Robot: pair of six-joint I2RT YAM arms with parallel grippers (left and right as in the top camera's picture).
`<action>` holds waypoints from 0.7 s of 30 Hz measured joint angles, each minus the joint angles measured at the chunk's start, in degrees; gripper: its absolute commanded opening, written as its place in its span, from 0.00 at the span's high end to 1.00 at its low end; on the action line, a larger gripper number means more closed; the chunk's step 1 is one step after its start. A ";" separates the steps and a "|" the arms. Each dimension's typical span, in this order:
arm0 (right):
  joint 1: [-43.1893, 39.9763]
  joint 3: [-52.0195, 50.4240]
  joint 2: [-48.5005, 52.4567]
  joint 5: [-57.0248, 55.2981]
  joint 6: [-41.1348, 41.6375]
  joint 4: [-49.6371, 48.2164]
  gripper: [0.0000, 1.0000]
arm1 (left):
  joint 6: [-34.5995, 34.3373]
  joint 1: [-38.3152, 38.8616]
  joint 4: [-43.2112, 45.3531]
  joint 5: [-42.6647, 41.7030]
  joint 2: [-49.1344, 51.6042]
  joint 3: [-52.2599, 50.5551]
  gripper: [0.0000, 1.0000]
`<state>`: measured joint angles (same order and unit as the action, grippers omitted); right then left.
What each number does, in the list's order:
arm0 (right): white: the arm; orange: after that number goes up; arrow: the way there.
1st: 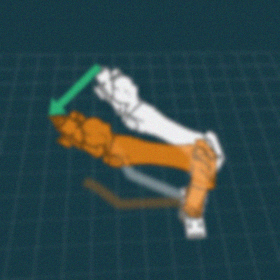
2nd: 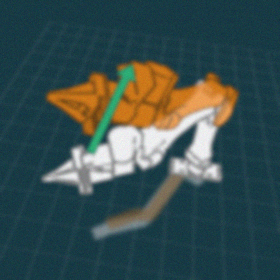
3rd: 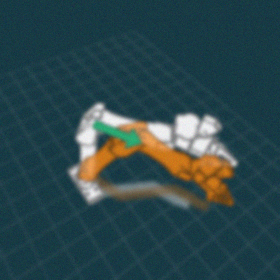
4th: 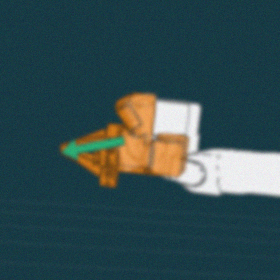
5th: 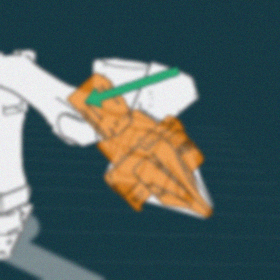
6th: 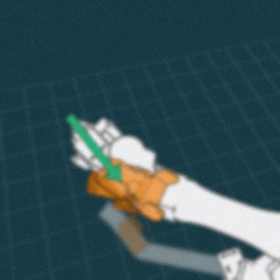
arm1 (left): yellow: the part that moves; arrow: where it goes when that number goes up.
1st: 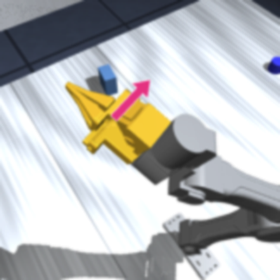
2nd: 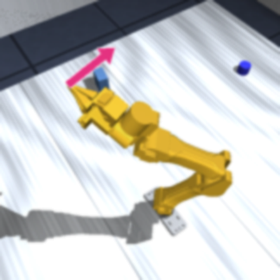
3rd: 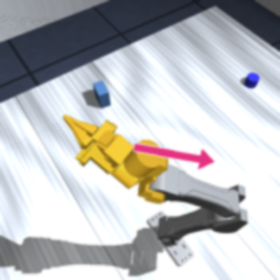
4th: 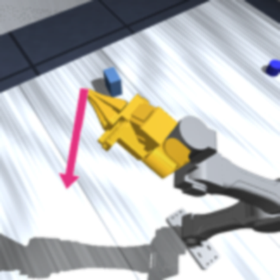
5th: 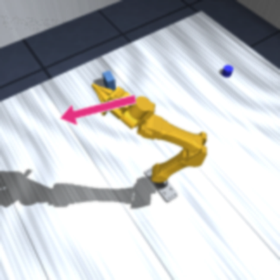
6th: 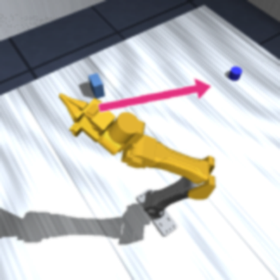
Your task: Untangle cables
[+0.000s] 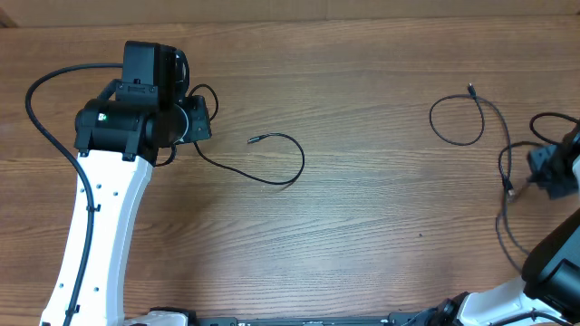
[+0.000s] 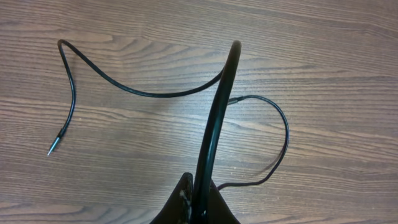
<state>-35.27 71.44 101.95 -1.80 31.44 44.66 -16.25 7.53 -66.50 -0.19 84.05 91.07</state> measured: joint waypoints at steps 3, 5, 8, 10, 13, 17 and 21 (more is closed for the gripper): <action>0.46 2.32 0.17 17.73 -11.78 -0.74 0.96 | 0.00 0.00 0.00 0.00 0.00 0.00 0.96; 1.51 6.08 0.46 27.28 -17.49 2.29 0.96 | 0.00 0.00 -0.02 0.00 0.00 0.00 0.96; 3.93 14.29 0.87 35.45 -24.20 7.78 0.96 | 0.00 0.00 -0.31 0.00 0.00 0.00 0.96; 6.34 21.11 0.83 38.69 -28.41 11.15 0.96 | 0.00 0.00 -0.50 0.00 0.00 0.00 0.96; 10.05 29.75 0.83 38.21 -32.41 14.49 0.96 | 0.00 0.00 -0.87 0.00 0.00 0.00 0.96; 13.49 33.29 0.11 33.62 -34.32 16.81 0.95 | 0.00 0.00 -0.87 -0.26 0.00 0.00 0.96; 13.42 31.19 0.11 26.32 -35.12 19.50 0.56 | 0.00 0.00 -0.87 -0.59 0.00 0.00 0.96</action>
<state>-21.85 102.63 102.06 24.51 -3.68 64.16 -16.25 7.53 -67.37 -0.78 84.05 91.07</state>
